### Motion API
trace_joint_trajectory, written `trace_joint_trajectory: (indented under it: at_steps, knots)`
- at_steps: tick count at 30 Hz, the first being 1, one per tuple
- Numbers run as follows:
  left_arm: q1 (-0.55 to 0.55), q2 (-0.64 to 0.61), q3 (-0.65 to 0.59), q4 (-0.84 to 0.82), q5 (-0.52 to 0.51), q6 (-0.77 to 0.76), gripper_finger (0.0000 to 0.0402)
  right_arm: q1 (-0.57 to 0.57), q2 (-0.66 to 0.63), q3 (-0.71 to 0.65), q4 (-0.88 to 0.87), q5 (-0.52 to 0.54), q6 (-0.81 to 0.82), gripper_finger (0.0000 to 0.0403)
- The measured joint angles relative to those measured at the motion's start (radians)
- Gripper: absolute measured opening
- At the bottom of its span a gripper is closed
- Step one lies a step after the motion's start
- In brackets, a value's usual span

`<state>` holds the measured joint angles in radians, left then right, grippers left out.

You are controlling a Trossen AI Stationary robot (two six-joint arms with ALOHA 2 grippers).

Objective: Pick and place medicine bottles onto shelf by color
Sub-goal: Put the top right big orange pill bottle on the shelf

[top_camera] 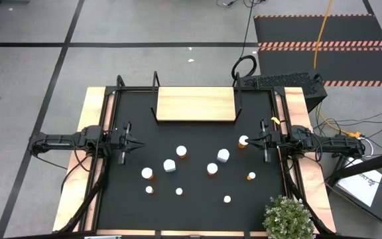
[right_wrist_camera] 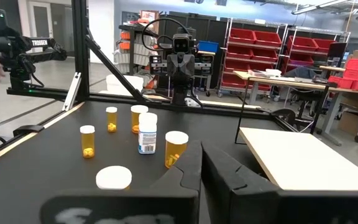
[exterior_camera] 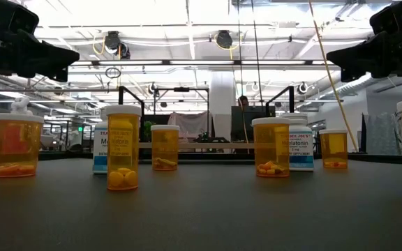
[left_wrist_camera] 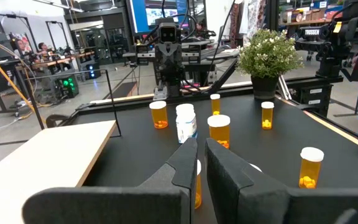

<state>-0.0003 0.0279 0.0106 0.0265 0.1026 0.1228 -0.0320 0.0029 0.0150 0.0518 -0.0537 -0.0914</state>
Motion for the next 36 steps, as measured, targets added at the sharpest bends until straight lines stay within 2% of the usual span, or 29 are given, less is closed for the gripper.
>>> trace_joint_trajectory:
  at_steps: [24,27,32,36]
  knots:
    - [0.0,0.0,0.0,0.0,0.0,0.0,0.0035,0.0,0.0,0.0,0.004,0.0,0.002,0.0]
    - [0.0,0.0,0.0,0.0,0.0,0.0,0.0035,0.0,0.0,0.0,0.007,0.001,0.068,0.0]
    - [0.0,0.0,0.0,0.0,0.0,0.0,0.0035,0.0,0.004,0.01,0.048,0.12,0.117,0.0]
    - [0.0,0.0,0.0,0.004,0.0,0.0,0.0035,0.001,0.053,0.067,-0.03,0.129,0.183,0.0]
